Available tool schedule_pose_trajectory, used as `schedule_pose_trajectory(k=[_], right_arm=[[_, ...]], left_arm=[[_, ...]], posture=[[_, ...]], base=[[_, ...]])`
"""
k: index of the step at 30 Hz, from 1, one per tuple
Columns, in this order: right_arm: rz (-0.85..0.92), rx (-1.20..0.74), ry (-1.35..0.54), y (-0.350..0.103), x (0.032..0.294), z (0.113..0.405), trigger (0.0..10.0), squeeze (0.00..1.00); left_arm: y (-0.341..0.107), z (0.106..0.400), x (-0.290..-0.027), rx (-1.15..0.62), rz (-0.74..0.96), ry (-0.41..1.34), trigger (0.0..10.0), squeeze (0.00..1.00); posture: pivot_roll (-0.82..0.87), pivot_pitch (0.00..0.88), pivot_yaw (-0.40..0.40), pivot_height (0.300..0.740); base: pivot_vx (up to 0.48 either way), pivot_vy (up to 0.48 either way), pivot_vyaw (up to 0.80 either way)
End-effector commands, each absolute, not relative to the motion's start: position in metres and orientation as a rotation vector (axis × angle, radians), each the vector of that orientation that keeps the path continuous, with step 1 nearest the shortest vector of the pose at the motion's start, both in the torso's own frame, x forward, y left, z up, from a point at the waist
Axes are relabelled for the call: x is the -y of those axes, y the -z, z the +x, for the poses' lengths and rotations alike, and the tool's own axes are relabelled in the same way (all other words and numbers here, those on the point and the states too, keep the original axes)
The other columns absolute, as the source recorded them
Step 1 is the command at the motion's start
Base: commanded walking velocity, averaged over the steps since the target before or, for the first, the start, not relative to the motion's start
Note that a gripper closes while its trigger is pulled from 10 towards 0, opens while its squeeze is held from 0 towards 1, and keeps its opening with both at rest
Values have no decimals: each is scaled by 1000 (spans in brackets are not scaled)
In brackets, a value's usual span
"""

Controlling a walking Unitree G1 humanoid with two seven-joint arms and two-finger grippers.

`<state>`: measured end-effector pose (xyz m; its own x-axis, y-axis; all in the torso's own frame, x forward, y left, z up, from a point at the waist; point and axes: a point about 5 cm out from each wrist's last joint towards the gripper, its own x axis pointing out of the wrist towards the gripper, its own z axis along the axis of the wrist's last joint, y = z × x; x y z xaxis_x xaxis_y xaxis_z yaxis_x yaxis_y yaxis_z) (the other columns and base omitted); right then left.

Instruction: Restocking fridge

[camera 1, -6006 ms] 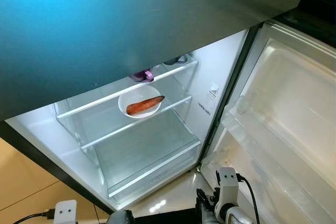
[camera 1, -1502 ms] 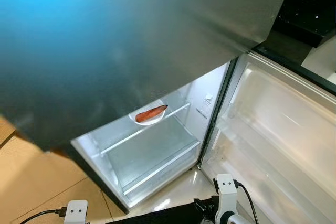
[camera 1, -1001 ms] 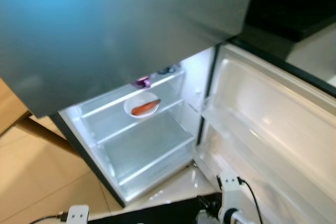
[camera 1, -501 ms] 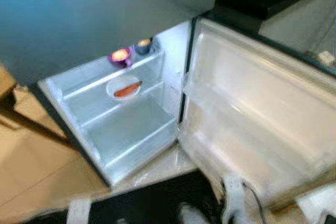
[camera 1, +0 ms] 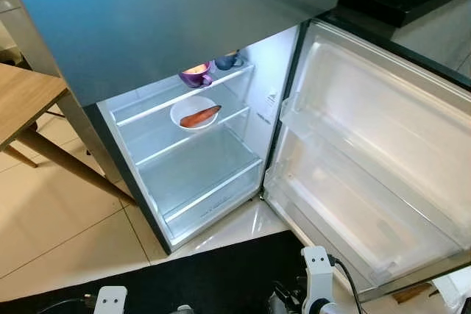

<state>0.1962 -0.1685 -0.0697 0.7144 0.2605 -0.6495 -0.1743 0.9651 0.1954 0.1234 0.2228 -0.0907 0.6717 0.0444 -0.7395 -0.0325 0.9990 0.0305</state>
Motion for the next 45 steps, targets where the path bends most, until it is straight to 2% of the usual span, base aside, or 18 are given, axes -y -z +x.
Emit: schedule_pose_trajectory(k=[1, 7, 13, 22, 45], right_arm=[[131, -778, -230, 75, 169, 188, 10000, 0], [143, -765, -236, 74, 169, 189, 10000, 0], [143, -761, -211, 73, 169, 191, 10000, 0], [120, -779, -215, 74, 171, 190, 10000, 0], [114, -797, -182, 79, 173, 181, 10000, 0]], left_arm=[[91, 118, -226, -846, 40, -31, 10000, 0], [90, 121, -225, -833, 59, -3, 10000, 0], [90, 122, -224, -831, 63, 4, 10000, 0], [90, 122, -222, -832, 62, 16, 10000, 0], [89, 123, -222, -823, 59, 39, 10000, 0]], posture=[[-112, 137, 39, 689], [-112, 129, 45, 694], [-110, 124, 46, 721], [-111, 124, 43, 721], [-120, 129, 47, 721]], base=[[0, 0, 0], [0, 0, 0], [0, 0, 0], [0, 0, 0], [0, 0, -800]])
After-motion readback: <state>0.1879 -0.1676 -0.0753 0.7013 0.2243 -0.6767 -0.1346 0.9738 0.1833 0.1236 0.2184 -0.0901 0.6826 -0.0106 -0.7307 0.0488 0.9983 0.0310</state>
